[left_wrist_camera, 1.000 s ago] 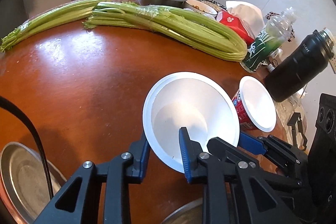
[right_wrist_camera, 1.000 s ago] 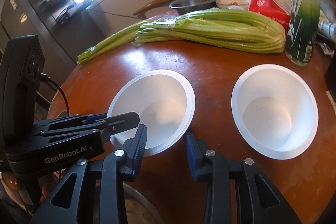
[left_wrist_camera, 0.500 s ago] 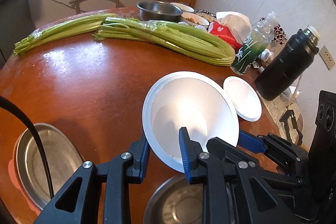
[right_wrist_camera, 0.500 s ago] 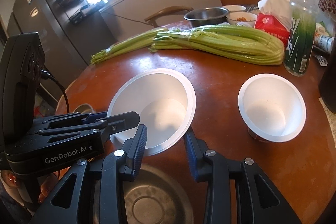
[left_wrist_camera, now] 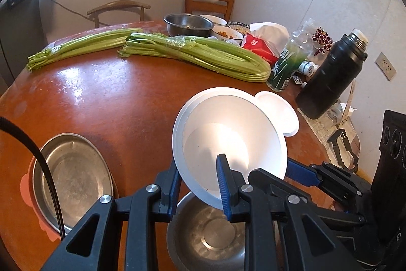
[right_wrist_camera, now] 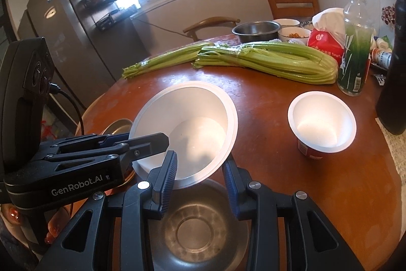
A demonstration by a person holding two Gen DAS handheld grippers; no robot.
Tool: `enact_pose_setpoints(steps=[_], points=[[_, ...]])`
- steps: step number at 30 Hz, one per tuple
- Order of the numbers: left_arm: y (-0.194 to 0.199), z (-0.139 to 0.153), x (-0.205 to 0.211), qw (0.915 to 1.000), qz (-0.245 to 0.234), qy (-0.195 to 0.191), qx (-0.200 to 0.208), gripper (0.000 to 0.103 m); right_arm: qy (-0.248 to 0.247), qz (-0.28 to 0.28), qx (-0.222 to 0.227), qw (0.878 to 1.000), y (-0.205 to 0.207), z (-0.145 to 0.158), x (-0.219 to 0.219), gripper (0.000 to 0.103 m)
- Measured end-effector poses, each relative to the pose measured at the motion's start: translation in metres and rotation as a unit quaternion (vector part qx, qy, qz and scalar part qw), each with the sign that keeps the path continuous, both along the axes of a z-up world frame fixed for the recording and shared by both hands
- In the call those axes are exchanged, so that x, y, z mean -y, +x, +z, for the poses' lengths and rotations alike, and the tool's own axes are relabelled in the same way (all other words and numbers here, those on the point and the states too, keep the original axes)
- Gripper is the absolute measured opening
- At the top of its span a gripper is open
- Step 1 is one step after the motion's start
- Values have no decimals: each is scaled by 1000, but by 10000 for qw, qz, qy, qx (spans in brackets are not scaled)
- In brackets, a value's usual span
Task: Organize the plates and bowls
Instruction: 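Lift the white paper bowl with the left tool and carry it over the steel bowl, then lower the white paper bowl into the steel bowl with the left tool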
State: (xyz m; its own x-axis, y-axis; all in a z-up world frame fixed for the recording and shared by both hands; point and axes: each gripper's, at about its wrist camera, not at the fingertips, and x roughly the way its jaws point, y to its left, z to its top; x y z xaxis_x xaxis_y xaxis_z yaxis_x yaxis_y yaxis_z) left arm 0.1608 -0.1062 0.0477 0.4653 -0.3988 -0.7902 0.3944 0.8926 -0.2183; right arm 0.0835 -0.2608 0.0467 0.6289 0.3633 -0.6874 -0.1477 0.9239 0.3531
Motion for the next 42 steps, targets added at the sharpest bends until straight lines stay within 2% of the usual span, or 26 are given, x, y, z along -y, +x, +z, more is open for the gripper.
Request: enact_pose_setpoints(steps=[18, 42], points=[[-35, 3, -8, 9999, -113, -60, 23, 27, -70, 89, 59, 9999, -39, 8, -7, 40], [-56, -33, -10, 9989, -320, 36, -327, 27, -135, 199, -417, 9988, -68, -20, -14, 40]])
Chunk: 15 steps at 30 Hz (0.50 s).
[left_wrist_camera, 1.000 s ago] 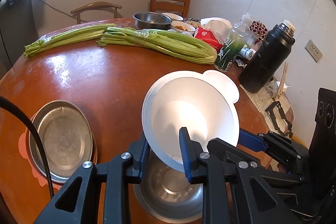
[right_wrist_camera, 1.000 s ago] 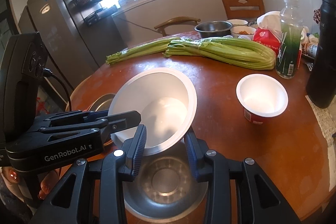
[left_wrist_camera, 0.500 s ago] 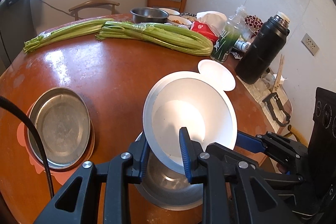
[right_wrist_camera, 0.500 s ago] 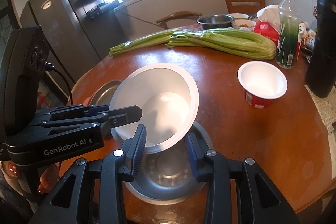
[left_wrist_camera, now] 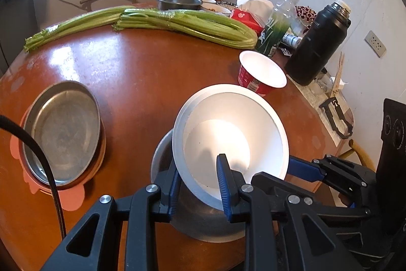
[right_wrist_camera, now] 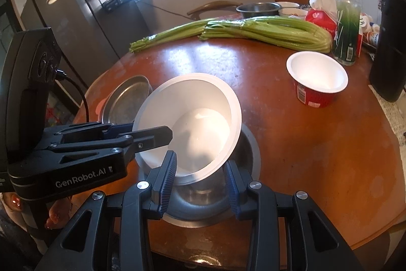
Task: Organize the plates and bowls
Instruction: 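Lower the white paper bowl into the steel bowl with the left tool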
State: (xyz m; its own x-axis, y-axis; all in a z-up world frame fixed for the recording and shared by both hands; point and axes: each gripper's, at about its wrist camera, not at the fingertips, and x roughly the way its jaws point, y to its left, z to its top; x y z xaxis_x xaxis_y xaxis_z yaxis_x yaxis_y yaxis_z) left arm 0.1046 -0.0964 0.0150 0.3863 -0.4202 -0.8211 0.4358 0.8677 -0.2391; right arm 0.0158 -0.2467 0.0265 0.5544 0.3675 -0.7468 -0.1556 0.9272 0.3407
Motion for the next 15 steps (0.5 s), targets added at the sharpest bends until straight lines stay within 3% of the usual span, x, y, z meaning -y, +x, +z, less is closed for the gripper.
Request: enact_pose_setpoints(steps=[15], points=[[-1, -16, 5, 9997, -64, 121, -218, 27, 75, 66, -308, 9995, 0, -17, 2, 40]])
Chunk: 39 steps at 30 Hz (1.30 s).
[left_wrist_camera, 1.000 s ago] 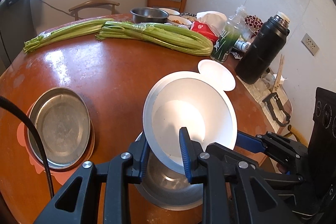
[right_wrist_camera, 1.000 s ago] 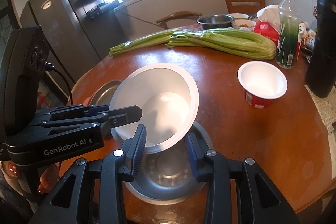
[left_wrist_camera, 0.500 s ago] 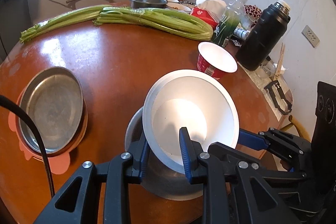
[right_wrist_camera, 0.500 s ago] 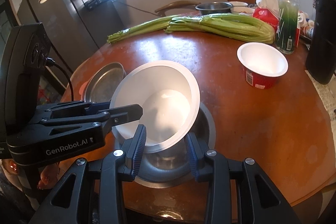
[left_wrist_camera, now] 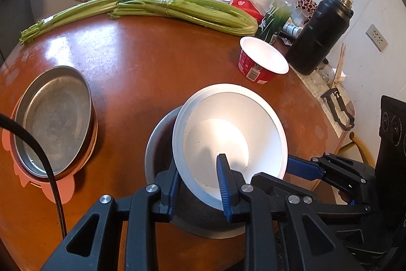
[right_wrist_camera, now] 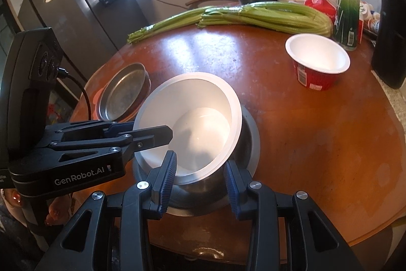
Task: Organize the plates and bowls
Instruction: 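Lower the white paper bowl into the steel bowl with the left tool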
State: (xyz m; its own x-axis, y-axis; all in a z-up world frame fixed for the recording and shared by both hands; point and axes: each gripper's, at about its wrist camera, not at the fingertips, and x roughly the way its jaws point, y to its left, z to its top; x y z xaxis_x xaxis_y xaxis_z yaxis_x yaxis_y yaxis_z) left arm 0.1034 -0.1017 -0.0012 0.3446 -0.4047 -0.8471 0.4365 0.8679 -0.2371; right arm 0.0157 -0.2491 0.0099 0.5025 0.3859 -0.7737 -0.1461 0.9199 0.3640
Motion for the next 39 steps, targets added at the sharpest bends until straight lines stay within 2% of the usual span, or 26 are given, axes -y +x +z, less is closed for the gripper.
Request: enact_pose_setpoints(steps=[22, 39], points=[[4, -16, 3, 9997, -76, 148, -174, 27, 71, 6, -229, 9997, 9, -14, 2, 40], [6, -20, 1, 9996, -62, 132, -222, 27, -269, 137, -160, 9994, 7, -12, -6, 42]])
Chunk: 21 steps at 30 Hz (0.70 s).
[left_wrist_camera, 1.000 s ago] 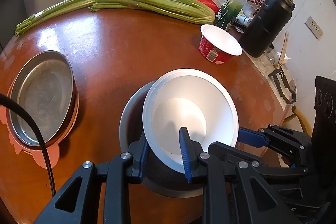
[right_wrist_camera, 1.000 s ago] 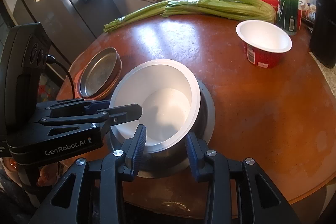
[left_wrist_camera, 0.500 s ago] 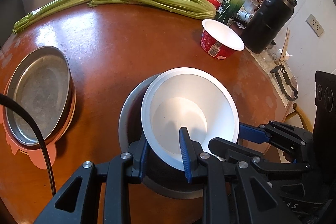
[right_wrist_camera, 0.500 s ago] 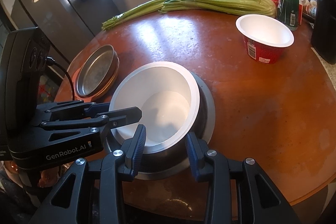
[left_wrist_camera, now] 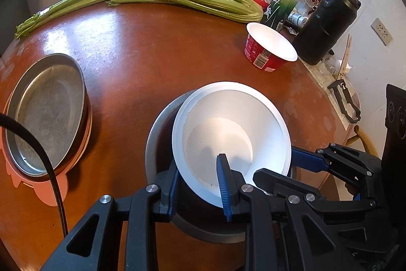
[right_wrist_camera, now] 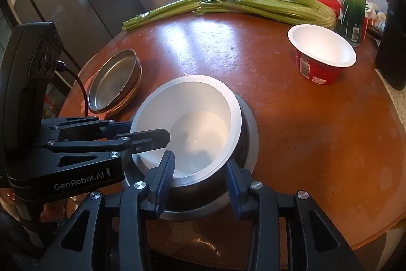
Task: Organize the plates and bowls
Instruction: 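Lower the white paper bowl into the steel bowl with the left tool, then open the left tool to release the paper bowl and lift away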
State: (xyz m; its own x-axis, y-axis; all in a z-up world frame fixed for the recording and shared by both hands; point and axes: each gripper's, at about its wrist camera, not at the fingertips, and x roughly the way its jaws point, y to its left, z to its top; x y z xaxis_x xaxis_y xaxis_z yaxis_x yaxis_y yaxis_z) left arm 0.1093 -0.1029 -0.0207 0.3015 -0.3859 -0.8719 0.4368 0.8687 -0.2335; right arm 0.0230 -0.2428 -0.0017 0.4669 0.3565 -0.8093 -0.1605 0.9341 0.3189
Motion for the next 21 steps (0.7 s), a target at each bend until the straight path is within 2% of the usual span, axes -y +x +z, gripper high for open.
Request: enact_pose_setpoints(steps=[21], points=[[-1, 7, -9, 9998, 94, -104, 105, 28, -218, -56, 118, 9997, -1, 6, 0, 43]])
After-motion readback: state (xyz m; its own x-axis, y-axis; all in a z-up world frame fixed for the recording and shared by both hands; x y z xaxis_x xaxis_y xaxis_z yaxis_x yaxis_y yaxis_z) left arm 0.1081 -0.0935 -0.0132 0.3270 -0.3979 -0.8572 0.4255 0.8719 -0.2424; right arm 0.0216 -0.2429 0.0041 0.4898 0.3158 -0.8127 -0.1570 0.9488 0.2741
